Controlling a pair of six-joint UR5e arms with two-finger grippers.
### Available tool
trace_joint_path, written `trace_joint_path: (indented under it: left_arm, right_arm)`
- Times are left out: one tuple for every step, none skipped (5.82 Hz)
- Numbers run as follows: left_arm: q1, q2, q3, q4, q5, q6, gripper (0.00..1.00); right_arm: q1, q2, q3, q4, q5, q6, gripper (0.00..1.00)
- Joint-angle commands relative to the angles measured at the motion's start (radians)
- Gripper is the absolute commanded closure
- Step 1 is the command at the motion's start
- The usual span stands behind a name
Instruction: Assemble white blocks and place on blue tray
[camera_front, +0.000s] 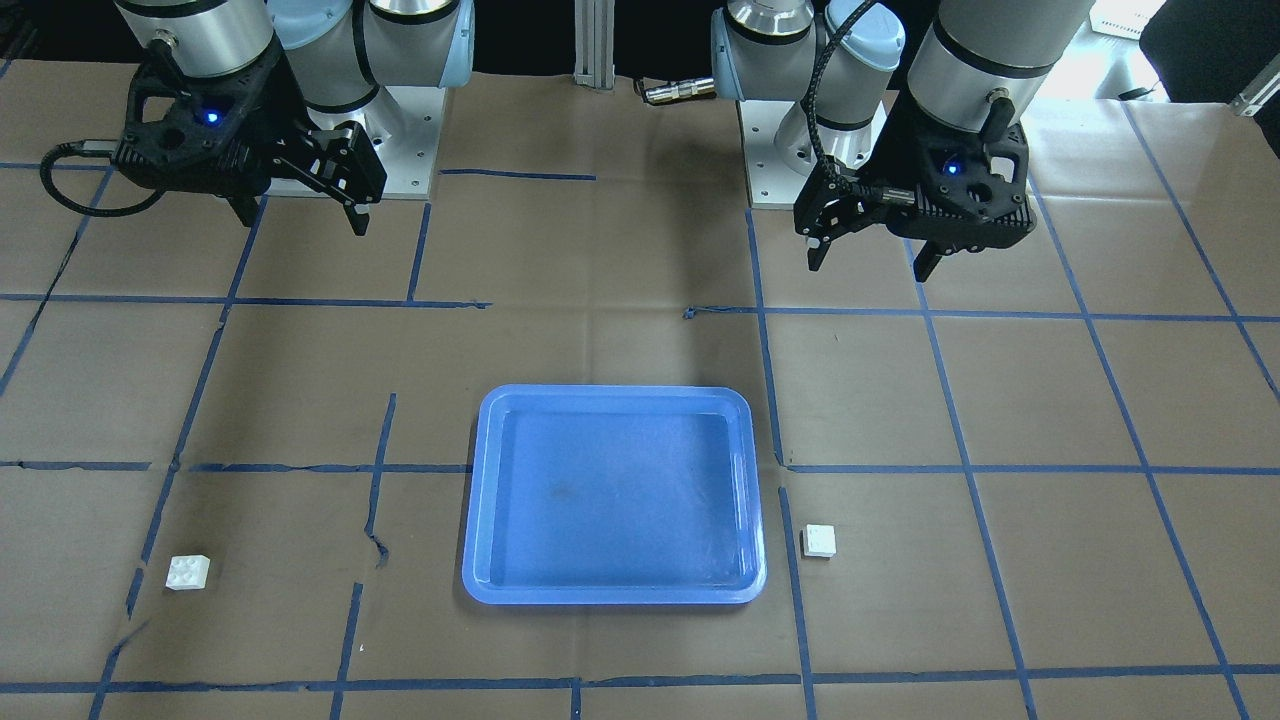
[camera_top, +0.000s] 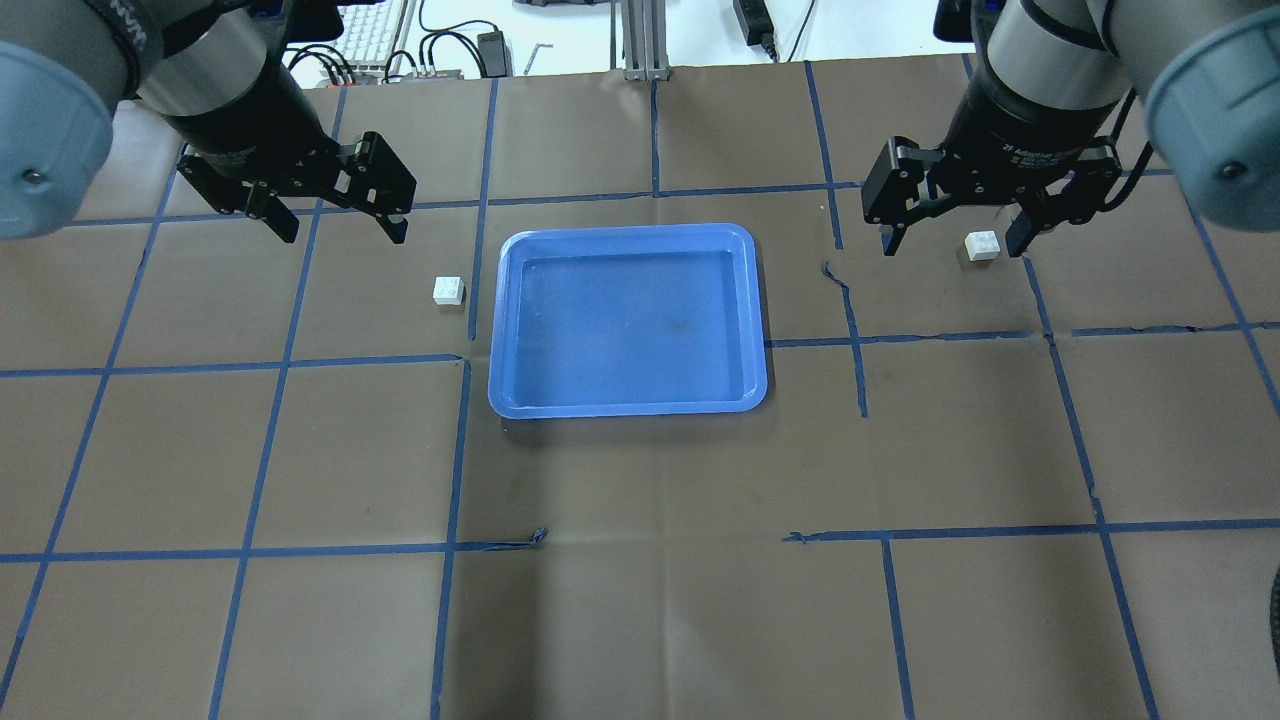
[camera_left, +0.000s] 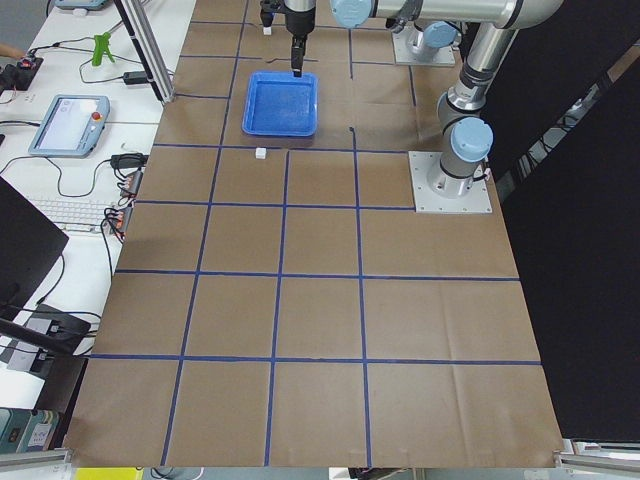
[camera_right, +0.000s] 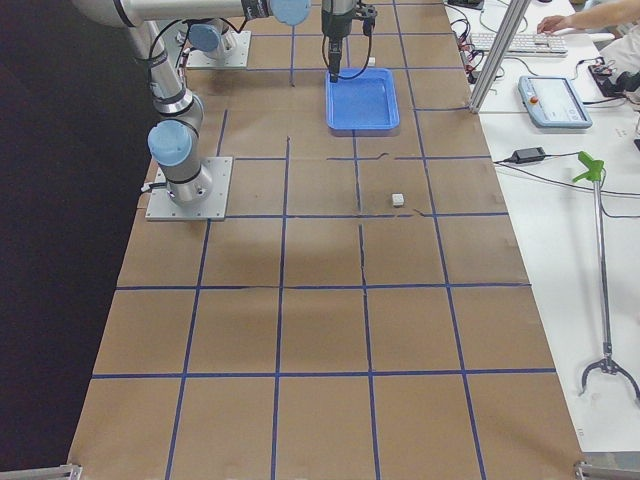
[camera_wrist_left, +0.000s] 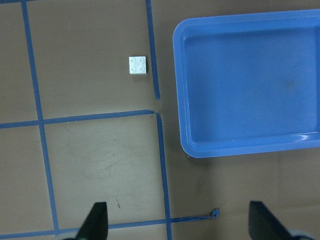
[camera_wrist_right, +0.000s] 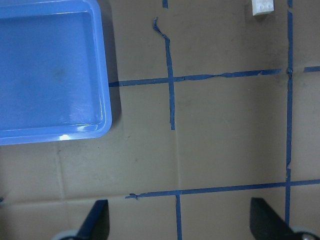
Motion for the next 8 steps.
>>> trace_joint_path:
  left_arm:
    - [0.000, 0.006, 0.000, -0.009, 0.005, 0.000, 0.01]
    - [0.005, 0.006, 0.000, -0.007, 0.003, 0.000, 0.01]
    - [0.009, 0.006, 0.003, -0.006, 0.005, 0.003, 0.01]
    - [0.009, 0.007, 0.002, -0.007, 0.005, 0.003, 0.01]
    - [0.017, 0.007, 0.003, -0.004, 0.003, 0.003, 0.01]
    - [0.040, 0.000, 0.002, 0.002, 0.005, 0.013, 0.01]
    - [0.089, -0.029, -0.001, 0.003, -0.001, 0.017, 0.01]
    - [0.124, -0.112, 0.011, 0.078, -0.003, 0.026, 0.01]
  right_arm:
    - [0.001, 0.000, 0.000, 0.000, 0.000, 0.002, 0.00]
    - [0.001, 0.000, 0.000, 0.000, 0.000, 0.000, 0.00]
    - [-0.001, 0.000, 0.000, 0.000, 0.000, 0.002, 0.00]
    - [0.001, 0.000, 0.000, 0.000, 0.000, 0.000, 0.00]
    - [-0.001, 0.000, 0.000, 0.000, 0.000, 0.002, 0.00]
    - [0.001, 0.000, 0.000, 0.003, -0.002, 0.003, 0.00]
    - [0.001, -0.002, -0.006, 0.009, -0.003, 0.003, 0.00]
    - [0.001, 0.000, -0.009, 0.014, -0.002, -0.012, 0.00]
